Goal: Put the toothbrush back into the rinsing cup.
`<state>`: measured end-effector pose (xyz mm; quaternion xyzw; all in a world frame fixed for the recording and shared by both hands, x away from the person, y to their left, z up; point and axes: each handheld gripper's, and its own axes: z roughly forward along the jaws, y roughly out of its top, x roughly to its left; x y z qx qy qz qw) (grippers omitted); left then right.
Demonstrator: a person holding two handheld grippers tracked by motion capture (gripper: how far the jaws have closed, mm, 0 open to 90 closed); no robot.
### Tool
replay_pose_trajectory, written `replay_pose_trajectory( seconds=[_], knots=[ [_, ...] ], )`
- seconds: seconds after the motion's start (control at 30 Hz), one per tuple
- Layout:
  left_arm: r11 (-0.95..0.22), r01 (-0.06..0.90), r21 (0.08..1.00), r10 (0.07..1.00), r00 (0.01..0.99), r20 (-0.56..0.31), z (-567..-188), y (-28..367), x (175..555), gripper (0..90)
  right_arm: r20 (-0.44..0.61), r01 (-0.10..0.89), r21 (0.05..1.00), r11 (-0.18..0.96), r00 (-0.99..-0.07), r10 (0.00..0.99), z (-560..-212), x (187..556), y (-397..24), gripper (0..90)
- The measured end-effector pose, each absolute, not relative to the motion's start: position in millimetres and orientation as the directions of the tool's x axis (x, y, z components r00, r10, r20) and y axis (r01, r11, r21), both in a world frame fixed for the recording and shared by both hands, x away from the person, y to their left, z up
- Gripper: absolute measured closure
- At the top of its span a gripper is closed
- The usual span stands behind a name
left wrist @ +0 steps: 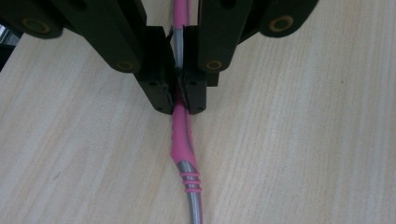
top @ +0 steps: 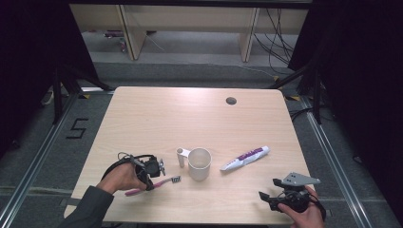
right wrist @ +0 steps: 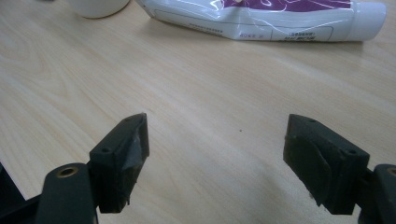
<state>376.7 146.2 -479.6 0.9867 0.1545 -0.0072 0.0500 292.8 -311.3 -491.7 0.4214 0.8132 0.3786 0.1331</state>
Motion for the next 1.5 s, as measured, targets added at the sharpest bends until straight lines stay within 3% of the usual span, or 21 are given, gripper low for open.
replay_pose_trajectory(
  seconds=[0.2, 0.4, 0.8, 1.07, 1.3, 1.5],
  knots=[
    [-0.950, 0.299, 0.090, 0.297, 0.954, -0.029, -479.1, 144.2, 373.3, 83.4, 0.102, 0.584, 0.730, 0.356, -0.607, 0.788, -491.9, 293.0, -311.3, 23.2],
    [-0.943, 0.299, 0.148, 0.300, 0.954, -0.018, -470.4, 146.9, 369.6, 83.6, 0.093, 0.572, 0.736, 0.361, -0.614, 0.784, -492.2, 294.3, -312.6, 23.3],
    [-0.849, 0.359, 0.387, 0.388, 0.922, -0.004, -441.5, 176.4, 360.3, 83.6, 0.102, 0.579, 0.735, 0.354, -0.610, 0.786, -491.2, 294.4, -314.1, 23.3],
    [-0.719, 0.400, 0.568, 0.487, 0.873, 0.001, -428.9, 195.6, 358.1, 83.5, 0.102, 0.576, 0.737, 0.353, -0.611, 0.785, -491.6, 294.9, -314.5, 23.4],
    [-0.566, 0.378, 0.733, 0.586, 0.810, 0.035, -423.4, 206.3, 358.4, 83.5, 0.103, 0.579, 0.738, 0.347, -0.605, 0.790, -491.1, 294.2, -314.3, 23.4],
    [-0.400, 0.370, 0.839, 0.677, 0.736, -0.001, -419.9, 209.8, 360.4, 83.6, 0.131, 0.595, 0.735, 0.326, -0.595, 0.793, -491.5, 293.5, -313.5, 23.4]
  ],
)
